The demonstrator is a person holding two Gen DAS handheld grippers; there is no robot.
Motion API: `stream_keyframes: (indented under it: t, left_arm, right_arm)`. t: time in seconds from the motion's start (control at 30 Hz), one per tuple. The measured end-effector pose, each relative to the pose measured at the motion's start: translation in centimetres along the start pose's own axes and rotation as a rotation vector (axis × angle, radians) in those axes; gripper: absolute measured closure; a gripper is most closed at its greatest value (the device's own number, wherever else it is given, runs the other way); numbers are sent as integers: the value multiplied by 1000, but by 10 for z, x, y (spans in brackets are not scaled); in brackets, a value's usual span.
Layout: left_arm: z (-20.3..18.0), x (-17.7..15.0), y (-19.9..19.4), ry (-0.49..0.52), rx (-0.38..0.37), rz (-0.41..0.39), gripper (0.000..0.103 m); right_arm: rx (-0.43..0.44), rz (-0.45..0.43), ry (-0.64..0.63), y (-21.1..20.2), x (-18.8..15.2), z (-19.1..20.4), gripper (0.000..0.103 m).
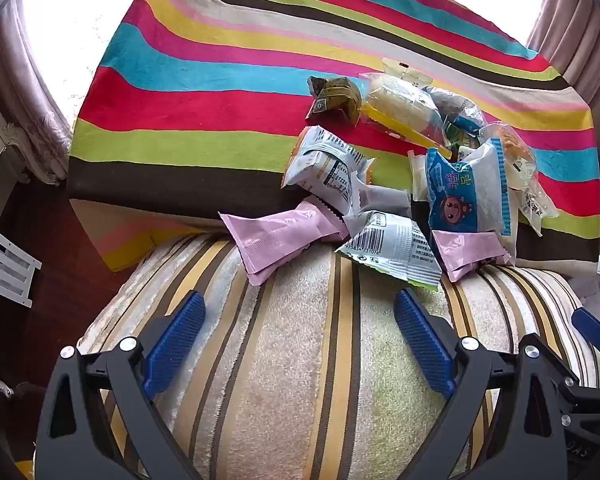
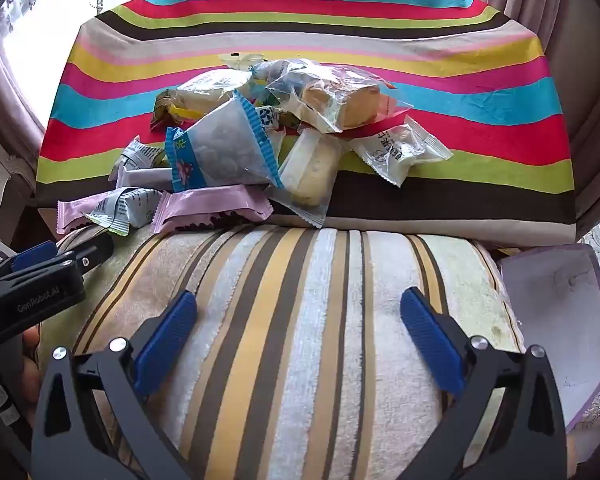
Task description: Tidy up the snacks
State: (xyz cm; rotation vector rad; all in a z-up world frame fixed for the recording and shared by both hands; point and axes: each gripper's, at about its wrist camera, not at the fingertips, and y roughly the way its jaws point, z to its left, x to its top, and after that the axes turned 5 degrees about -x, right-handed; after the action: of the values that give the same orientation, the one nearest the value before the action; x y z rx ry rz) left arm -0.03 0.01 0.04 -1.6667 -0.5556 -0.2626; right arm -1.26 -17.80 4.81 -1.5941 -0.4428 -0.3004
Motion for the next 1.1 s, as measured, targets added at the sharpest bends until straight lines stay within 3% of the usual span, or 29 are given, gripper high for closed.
stream_keyframes:
  t: [1.1]
  left_arm:
    - [-1,-2,-8,18,34,-24,11]
  right_arm:
    - [0,-10,2,-1,0,-2,1]
